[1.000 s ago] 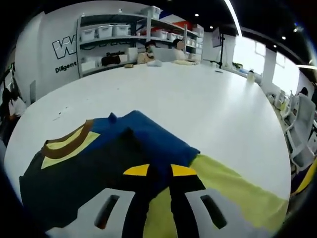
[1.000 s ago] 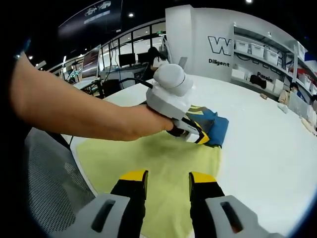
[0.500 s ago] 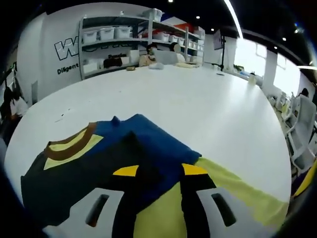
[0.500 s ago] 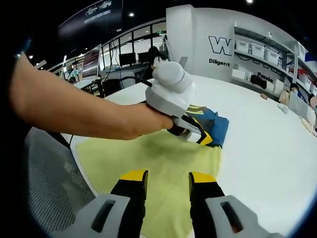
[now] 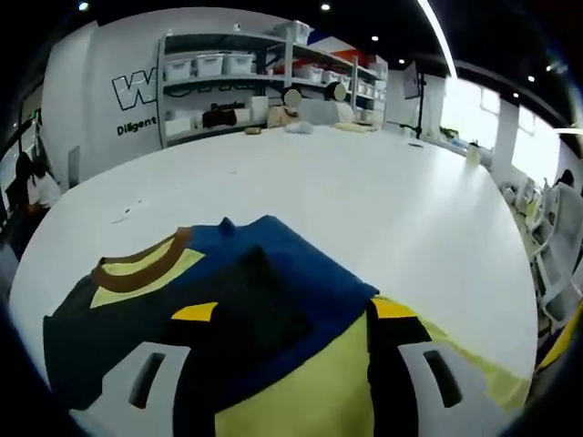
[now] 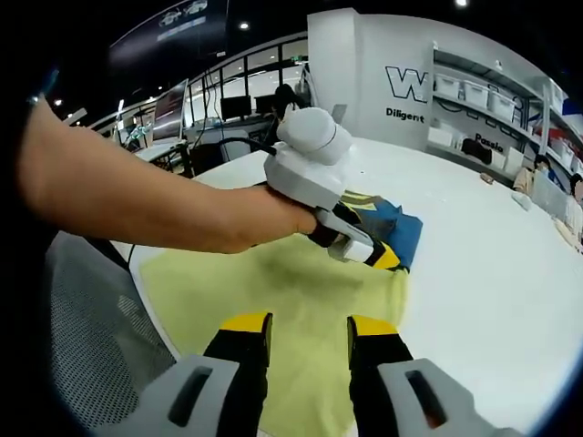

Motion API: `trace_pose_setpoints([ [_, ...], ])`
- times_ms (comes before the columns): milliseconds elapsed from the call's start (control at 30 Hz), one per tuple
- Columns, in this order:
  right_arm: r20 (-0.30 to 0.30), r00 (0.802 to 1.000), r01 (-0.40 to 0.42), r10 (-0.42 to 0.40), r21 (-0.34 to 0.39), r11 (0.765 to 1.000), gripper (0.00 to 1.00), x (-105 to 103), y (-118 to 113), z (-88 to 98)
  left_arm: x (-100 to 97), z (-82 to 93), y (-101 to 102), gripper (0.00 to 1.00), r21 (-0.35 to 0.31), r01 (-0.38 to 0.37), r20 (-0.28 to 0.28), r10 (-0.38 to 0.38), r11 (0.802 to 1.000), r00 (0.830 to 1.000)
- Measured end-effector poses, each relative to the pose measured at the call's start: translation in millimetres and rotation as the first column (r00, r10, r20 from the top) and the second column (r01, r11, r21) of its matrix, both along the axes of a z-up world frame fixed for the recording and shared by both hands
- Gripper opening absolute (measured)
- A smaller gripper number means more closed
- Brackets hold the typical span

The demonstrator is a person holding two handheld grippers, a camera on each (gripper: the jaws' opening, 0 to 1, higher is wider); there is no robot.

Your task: Fold the garment on the visible template until the final outline fits inside the template.

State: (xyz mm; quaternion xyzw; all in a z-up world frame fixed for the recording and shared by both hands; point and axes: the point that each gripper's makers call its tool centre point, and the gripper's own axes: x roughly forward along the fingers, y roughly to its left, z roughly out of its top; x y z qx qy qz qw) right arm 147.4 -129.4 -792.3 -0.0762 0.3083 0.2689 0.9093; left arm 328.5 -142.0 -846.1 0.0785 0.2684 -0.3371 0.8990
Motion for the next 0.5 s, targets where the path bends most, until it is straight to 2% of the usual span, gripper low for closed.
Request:
trace_pose_setpoints([
  [233,0.0,1.0,-0.003,0.003,-0.006,1.0,0.31,-0.2,0.3,-0.6,-2.6,4.1,5.8,0.66,-0.007,-0.008,0.0,0.008,1.0,1.0],
  [500,0.003,1.0,-0.009,0.009,-0.011,1.0,0.31,-0.8,1.6,-0.6,-6.7,19.2,19.0,0.66,-0.021,-0.014,0.029,0.015,1.0,0.999],
])
